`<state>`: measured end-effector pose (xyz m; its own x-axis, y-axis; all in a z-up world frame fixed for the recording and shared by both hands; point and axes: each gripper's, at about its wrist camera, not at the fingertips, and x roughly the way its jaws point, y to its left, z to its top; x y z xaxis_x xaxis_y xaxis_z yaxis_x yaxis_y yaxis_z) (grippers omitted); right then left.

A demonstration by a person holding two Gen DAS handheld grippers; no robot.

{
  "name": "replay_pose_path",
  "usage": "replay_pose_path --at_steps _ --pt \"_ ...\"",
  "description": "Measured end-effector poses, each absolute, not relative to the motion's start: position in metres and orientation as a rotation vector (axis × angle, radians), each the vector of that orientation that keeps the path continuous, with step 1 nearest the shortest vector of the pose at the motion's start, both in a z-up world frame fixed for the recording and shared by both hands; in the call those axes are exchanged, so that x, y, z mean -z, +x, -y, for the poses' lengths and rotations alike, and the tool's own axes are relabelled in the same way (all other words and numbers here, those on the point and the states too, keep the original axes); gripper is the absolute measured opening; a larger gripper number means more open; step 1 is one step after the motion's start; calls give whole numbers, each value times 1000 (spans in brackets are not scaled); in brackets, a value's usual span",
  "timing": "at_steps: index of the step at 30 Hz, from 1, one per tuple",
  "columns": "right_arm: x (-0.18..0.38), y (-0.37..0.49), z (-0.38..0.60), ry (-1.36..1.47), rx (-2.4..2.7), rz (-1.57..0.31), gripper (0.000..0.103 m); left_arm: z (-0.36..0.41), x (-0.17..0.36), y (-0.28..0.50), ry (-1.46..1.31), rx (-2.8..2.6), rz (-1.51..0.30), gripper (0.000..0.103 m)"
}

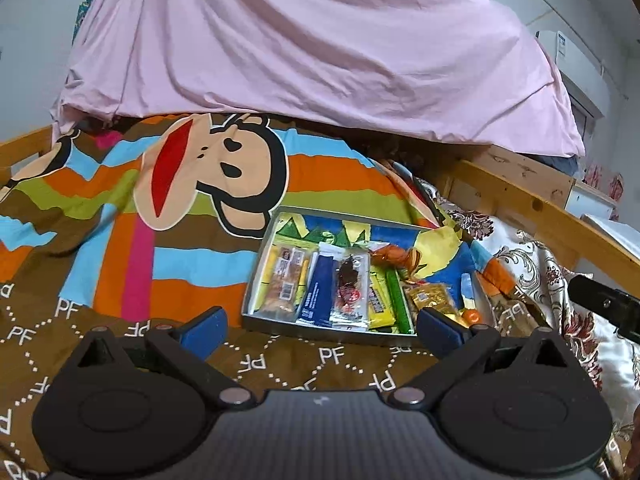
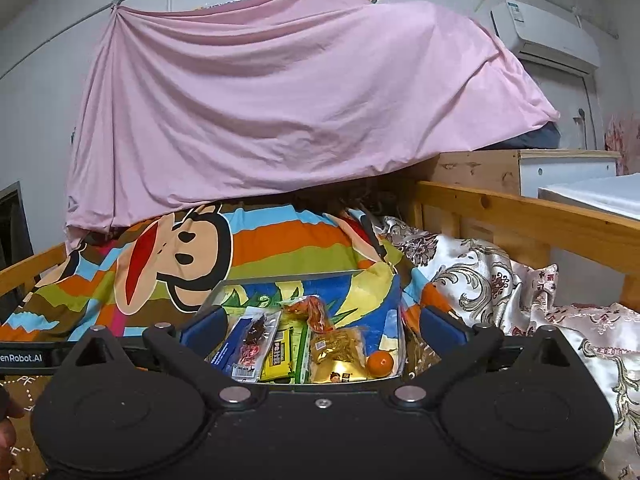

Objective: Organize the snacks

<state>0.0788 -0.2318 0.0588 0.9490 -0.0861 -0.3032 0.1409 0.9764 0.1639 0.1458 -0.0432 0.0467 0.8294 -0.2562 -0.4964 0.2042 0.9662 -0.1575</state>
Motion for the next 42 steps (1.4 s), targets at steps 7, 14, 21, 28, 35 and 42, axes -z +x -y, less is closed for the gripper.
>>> replay_pose_path --at_steps 7,14,21,28,35,42 --pt "-58 65 225 175 116 -286 102 37 -45 131 -78 237 -514 102" --pt "-49 53 207 141 114 -329 102 26 -33 110 -49 202 -490 102" --pt "-42 47 189 88 98 -377 102 15 -20 89 -14 111 -532 102" --pt "-37 36 173 48 85 -413 102 3 -17 73 -57 101 -546 102" --pt "-32 31 164 34 81 -445 102 3 -15 63 -52 115 -543 102" --pt "-30 29 158 8 70 -467 102 3 -14 60 -47 111 -540 102"
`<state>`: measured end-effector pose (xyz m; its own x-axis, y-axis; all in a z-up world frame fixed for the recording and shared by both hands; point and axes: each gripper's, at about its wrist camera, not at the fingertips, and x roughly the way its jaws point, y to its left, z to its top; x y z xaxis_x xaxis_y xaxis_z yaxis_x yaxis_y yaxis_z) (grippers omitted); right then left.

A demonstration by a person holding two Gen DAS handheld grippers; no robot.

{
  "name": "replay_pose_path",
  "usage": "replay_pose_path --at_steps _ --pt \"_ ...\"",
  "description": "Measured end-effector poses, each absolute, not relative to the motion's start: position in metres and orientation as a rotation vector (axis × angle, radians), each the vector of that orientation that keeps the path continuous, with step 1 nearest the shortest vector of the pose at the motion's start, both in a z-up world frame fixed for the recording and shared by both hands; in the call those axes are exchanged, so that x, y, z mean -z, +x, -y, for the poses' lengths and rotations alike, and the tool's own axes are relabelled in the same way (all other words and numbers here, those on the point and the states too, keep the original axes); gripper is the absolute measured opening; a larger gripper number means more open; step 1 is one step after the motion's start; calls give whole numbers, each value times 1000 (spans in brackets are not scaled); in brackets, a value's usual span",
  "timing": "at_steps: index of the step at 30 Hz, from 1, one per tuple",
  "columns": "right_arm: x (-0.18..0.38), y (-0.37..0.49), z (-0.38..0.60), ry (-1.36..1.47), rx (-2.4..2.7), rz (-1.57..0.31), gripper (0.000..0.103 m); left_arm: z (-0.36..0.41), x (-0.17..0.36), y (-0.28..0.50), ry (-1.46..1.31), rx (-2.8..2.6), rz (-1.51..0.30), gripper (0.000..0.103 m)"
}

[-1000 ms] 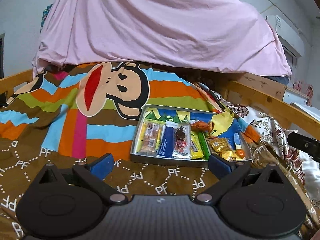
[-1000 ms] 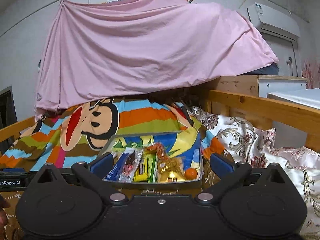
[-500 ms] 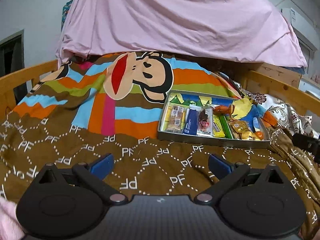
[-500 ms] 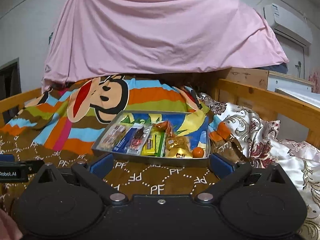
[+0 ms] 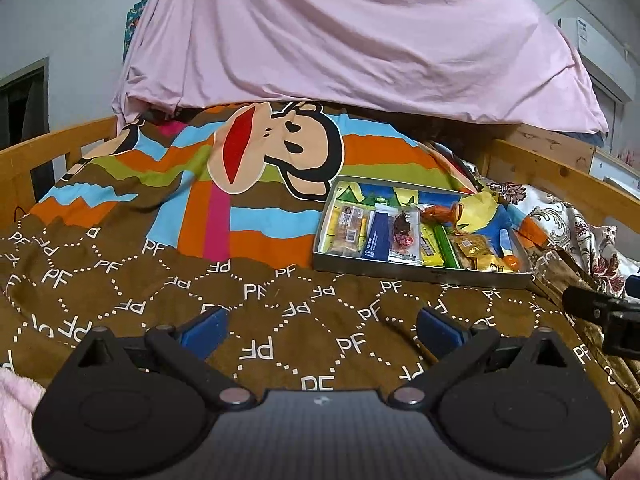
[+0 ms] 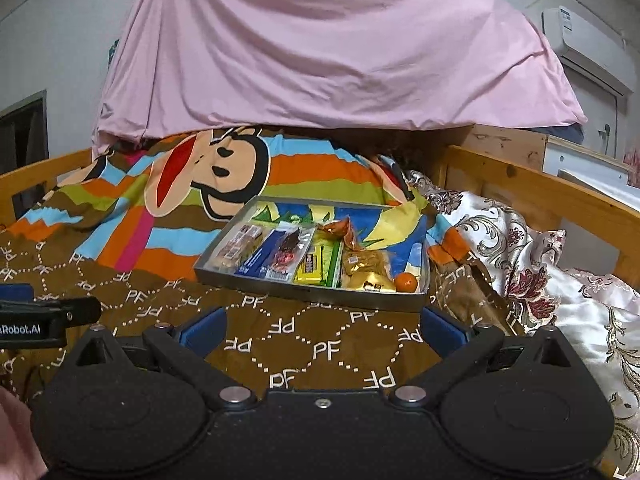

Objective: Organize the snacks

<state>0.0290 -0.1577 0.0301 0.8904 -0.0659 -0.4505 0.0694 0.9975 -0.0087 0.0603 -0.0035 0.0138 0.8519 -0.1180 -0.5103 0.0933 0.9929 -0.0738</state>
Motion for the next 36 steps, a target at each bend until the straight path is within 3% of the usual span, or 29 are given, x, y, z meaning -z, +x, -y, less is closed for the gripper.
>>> replay_pose_path --at_steps 36 --pt "-22 37 158 -8 86 -529 102 0 -9 59 -49 94 -554 102"
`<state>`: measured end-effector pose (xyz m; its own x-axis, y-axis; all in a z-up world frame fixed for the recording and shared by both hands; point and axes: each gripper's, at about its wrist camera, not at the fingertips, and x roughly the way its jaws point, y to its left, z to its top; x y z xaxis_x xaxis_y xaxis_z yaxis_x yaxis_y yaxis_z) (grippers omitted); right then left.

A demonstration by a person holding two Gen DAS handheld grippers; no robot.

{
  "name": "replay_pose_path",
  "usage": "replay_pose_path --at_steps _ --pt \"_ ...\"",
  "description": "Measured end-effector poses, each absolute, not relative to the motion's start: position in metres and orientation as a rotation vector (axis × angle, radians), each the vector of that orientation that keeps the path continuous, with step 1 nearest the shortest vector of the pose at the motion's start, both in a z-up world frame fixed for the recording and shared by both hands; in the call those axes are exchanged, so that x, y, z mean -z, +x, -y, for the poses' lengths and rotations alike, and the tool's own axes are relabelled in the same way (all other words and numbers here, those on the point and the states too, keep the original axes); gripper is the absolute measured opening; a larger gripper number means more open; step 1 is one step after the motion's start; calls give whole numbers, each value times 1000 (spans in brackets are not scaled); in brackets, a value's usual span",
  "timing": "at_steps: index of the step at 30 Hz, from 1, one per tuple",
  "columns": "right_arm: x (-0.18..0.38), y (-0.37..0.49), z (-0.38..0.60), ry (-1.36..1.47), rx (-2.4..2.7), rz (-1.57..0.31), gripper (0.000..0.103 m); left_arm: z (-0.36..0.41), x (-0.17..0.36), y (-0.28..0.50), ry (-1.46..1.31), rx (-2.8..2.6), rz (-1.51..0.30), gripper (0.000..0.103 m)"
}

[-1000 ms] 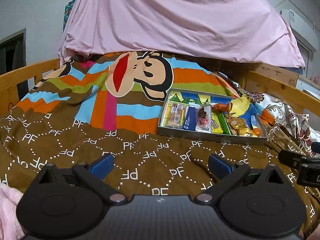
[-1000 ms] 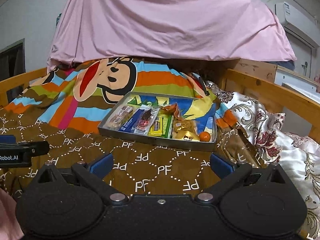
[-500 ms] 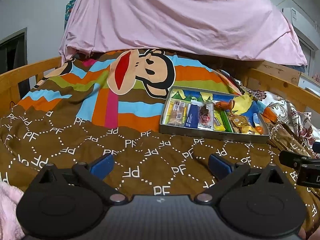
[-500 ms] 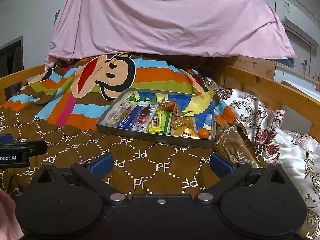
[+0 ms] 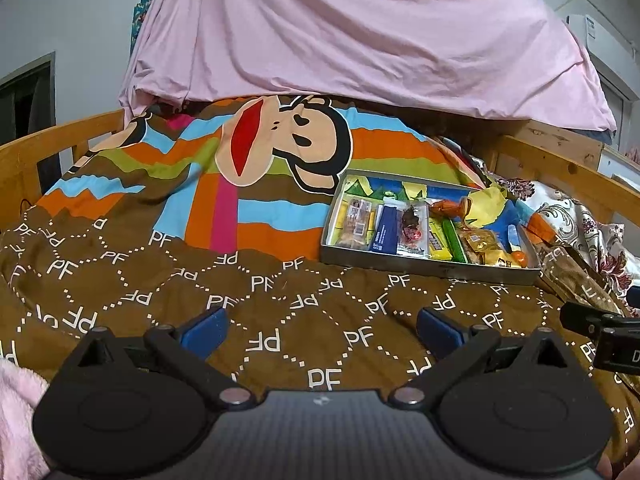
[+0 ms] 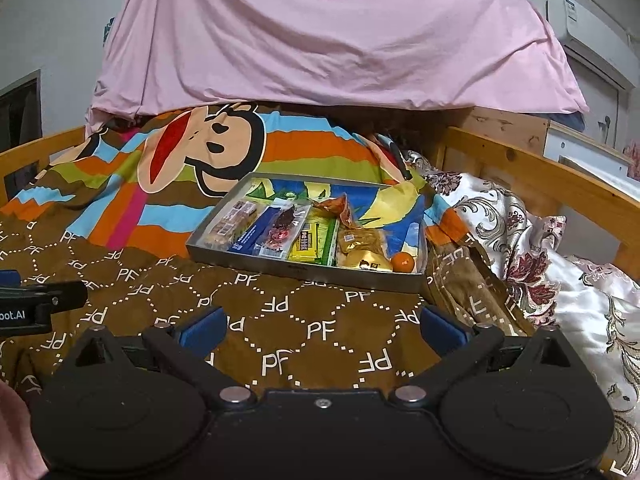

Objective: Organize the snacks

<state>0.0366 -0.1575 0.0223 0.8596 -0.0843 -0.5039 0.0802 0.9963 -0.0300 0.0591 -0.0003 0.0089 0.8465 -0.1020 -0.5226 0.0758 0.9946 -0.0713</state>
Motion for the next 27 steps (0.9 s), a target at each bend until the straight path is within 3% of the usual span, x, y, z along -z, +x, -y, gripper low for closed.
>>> replay_pose_path --at_steps 27 --pt "-21 37 158 -12 83 -534 102 -2 -8 59 -50 93 -558 103"
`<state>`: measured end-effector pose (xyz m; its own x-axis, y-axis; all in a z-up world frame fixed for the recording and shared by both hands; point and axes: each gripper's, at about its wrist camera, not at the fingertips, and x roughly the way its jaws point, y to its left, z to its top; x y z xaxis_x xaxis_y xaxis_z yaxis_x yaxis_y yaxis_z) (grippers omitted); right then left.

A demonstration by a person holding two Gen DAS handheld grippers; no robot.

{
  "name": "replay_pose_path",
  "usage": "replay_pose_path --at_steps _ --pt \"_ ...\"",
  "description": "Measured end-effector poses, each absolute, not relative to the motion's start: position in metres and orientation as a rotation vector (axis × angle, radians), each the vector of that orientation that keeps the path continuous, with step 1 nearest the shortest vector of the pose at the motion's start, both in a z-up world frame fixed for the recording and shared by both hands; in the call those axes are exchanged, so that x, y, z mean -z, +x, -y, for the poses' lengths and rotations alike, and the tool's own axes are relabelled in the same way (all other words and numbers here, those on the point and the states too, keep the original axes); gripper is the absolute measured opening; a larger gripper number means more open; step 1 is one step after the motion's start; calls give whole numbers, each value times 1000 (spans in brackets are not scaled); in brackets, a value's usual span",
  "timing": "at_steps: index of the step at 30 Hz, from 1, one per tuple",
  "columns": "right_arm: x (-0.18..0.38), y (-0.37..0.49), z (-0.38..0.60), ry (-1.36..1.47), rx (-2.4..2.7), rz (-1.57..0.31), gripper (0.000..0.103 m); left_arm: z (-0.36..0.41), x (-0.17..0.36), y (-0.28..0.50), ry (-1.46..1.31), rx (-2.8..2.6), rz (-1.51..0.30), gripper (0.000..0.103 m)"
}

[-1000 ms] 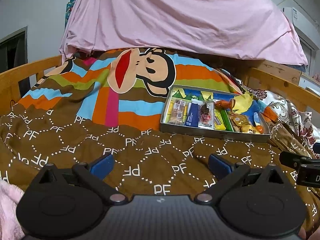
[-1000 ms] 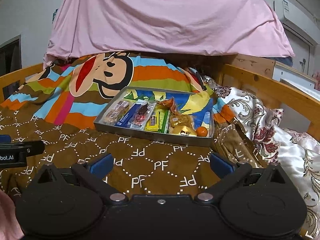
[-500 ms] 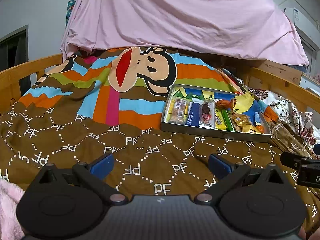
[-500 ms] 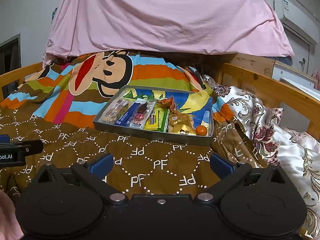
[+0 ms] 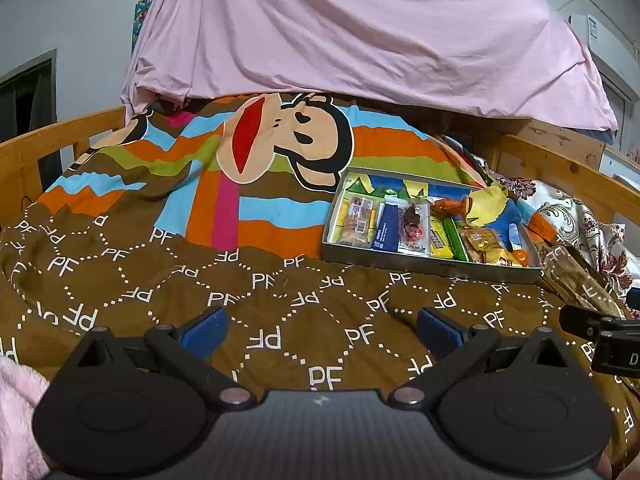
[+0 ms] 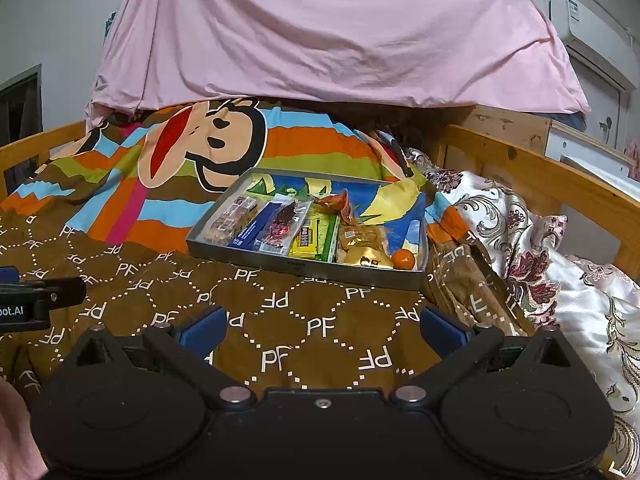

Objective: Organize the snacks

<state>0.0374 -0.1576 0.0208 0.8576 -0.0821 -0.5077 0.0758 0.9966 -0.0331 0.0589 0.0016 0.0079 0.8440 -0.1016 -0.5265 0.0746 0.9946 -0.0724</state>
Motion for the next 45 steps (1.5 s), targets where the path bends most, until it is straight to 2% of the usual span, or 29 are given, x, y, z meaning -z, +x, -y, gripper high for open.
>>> replay_pose_path --at_steps 45 --pt "-18 37 157 -19 81 -543 102 1 -7 58 -26 104 -579 103"
